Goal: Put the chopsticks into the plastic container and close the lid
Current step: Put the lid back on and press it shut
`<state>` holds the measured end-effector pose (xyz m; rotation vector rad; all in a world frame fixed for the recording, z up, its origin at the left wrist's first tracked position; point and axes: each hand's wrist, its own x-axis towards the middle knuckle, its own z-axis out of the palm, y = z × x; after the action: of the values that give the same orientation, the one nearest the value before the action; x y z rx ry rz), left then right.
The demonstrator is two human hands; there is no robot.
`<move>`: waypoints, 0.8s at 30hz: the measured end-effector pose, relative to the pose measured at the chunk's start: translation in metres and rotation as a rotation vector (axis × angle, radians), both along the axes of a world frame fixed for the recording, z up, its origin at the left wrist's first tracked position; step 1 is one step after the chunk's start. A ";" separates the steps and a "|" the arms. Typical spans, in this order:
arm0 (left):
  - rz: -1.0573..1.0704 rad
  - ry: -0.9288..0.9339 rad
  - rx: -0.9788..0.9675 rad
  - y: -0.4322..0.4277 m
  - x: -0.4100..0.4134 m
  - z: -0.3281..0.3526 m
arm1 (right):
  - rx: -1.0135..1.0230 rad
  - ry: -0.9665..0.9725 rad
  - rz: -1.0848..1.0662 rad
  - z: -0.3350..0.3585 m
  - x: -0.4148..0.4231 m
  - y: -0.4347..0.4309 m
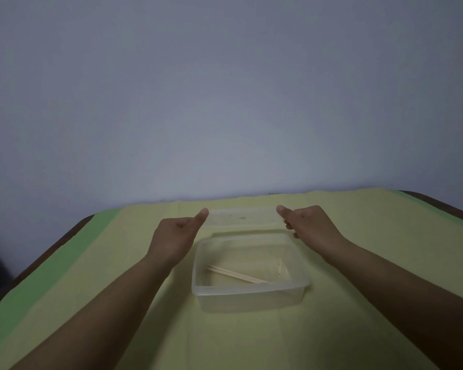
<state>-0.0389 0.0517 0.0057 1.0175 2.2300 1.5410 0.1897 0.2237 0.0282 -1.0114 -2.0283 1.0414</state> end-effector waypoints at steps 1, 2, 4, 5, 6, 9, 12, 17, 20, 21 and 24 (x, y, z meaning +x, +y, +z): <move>-0.003 0.007 0.005 -0.002 0.003 0.000 | 0.001 0.011 0.006 -0.001 0.002 0.000; -0.002 0.006 0.013 -0.005 0.005 -0.001 | 0.008 0.017 0.015 -0.003 0.003 0.001; 0.003 -0.012 0.042 -0.010 0.008 -0.002 | 0.033 0.016 0.032 -0.006 0.007 0.000; -0.005 -0.010 0.057 -0.012 0.009 -0.003 | 0.051 0.014 0.039 -0.006 0.009 -0.001; -0.017 -0.008 0.068 -0.014 0.008 -0.006 | 0.075 0.013 0.047 -0.007 0.012 -0.003; -0.046 -0.014 0.127 -0.021 0.009 -0.010 | 0.143 0.018 0.075 -0.008 0.019 -0.010; -0.061 -0.007 0.166 -0.031 0.013 -0.010 | 0.174 0.027 0.118 -0.012 0.027 -0.017; -0.128 0.008 0.204 -0.049 0.022 -0.010 | 0.186 0.041 0.178 -0.016 0.042 -0.032; -0.144 0.010 0.224 -0.056 0.025 -0.014 | 0.177 0.032 0.189 -0.019 0.049 -0.038; -0.145 0.011 0.221 -0.059 0.026 -0.015 | 0.167 0.030 0.188 -0.020 0.051 -0.040; -0.159 0.030 0.195 -0.064 0.027 -0.020 | 0.144 0.045 0.185 -0.024 0.057 -0.044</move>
<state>-0.0122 -0.0124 -0.0138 1.2471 1.9924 1.7065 0.2467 0.1798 0.0043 -0.7313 -2.1569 0.9849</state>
